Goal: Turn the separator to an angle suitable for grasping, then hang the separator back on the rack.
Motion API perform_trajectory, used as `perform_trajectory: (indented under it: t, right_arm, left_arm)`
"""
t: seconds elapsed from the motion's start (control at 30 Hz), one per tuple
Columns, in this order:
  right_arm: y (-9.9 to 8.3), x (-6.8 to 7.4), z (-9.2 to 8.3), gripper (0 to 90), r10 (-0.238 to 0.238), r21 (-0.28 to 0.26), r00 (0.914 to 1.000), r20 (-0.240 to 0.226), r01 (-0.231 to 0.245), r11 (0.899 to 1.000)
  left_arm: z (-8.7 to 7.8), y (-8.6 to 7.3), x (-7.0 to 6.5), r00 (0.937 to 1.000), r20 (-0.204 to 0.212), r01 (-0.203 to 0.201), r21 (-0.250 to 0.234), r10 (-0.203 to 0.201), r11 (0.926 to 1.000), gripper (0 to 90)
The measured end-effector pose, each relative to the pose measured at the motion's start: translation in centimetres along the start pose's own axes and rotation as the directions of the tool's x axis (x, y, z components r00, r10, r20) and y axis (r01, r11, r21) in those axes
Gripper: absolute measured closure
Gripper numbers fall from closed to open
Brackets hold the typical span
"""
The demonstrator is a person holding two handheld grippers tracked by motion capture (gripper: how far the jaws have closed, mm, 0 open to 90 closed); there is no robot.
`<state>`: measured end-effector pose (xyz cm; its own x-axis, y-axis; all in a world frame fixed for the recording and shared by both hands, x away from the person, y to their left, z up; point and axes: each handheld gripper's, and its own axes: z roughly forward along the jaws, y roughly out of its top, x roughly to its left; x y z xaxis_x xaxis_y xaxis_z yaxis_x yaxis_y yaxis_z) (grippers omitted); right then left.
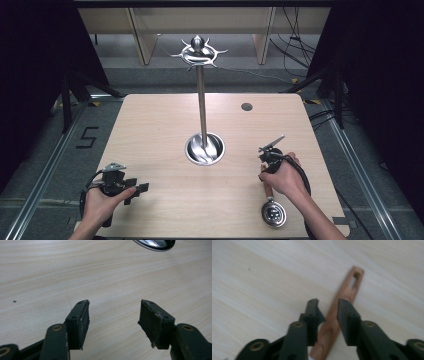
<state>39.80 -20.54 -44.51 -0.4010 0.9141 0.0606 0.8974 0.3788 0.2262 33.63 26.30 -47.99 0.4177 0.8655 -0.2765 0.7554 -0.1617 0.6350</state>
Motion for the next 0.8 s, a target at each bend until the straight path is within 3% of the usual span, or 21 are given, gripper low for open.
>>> perform_trajectory:
  t: [0.07, 0.1, 0.13, 0.2, 0.3, 0.37, 0.47, 0.5, 0.57, 0.77, 0.8]
  right_arm:
    - [-0.5, -0.2, -0.1, 64.4, -0.008, 0.010, 0.9999, 0.012, 0.008, 1.000]
    - [-0.9, -0.2, -0.2, 61.9, 0.008, 0.024, 0.9998, 0.020, -0.008, 1.000]
    - [-1.6, -0.1, -0.1, 53.3, 0.043, 0.026, 0.9985, 0.035, -0.044, 0.999]
    - [-2.3, -0.1, 0.2, 49.8, 0.046, 0.083, 0.9985, 0.029, -0.049, 0.995]
    - [-2.8, 0.0, 0.3, 49.4, 0.056, 0.088, 0.9984, 0.009, -0.057, 0.994]
    - [-3.0, 0.2, 0.5, 49.3, 0.060, 0.097, 0.9982, 0.005, -0.060, 0.993]
    - [-2.9, 0.2, 0.6, 50.1, 0.078, 0.104, 0.9970, -0.003, -0.077, 0.992]
    - [-2.8, 0.1, 0.7, 51.1, 0.079, 0.098, 0.9966, -0.020, -0.077, 0.992]
    - [-2.4, 0.4, 0.8, 52.5, 0.097, 0.120, 0.9952, 0.002, -0.097, 0.988]
    - [-2.5, 0.8, 1.6, 53.4, 0.096, 0.107, 0.9952, 0.021, -0.097, 0.989]
    - [-2.5, 0.8, 1.6, 53.3, 0.107, 0.124, 0.9941, 0.022, -0.108, 0.986]
  left_arm:
    - [0.0, 0.0, 0.0, 1.0000, 0.000, -0.002, 0.002, 0.002, 1.0000, 40.4]
    - [0.0, 0.0, 0.0, 1.0000, 0.000, -0.005, 0.004, 0.005, 1.0000, 40.4]
    - [0.2, 0.0, 0.0, 1.0000, -0.001, 0.002, -0.007, -0.002, 1.0000, 40.4]
    - [0.1, 0.0, -0.1, 0.9998, 0.012, -0.014, 0.005, 0.014, 0.9999, 40.4]
    - [0.2, 0.1, -0.3, 1.0000, 0.007, 0.001, -0.011, -0.001, 0.9999, 40.5]
    - [0.0, 0.1, -0.2, 0.9996, 0.016, -0.021, -0.004, 0.021, 0.9998, 40.5]
    - [-0.1, 0.0, -0.2, 0.9997, 0.016, -0.017, -0.001, 0.017, 0.9998, 40.5]
    - [0.0, 0.0, -0.2, 1.0000, 0.006, 0.000, -0.012, 0.000, 0.9999, 40.5]
    - [-0.1, 0.0, 0.0, 0.9999, 0.011, -0.012, -0.006, 0.012, 0.9999, 40.5]
    - [-0.1, -0.1, -0.2, 0.9999, 0.012, -0.004, -0.017, 0.005, 0.9998, 40.5]
    - [-0.2, 0.0, -0.1, 0.9996, 0.011, -0.025, 0.005, 0.025, 0.9997, 40.5]
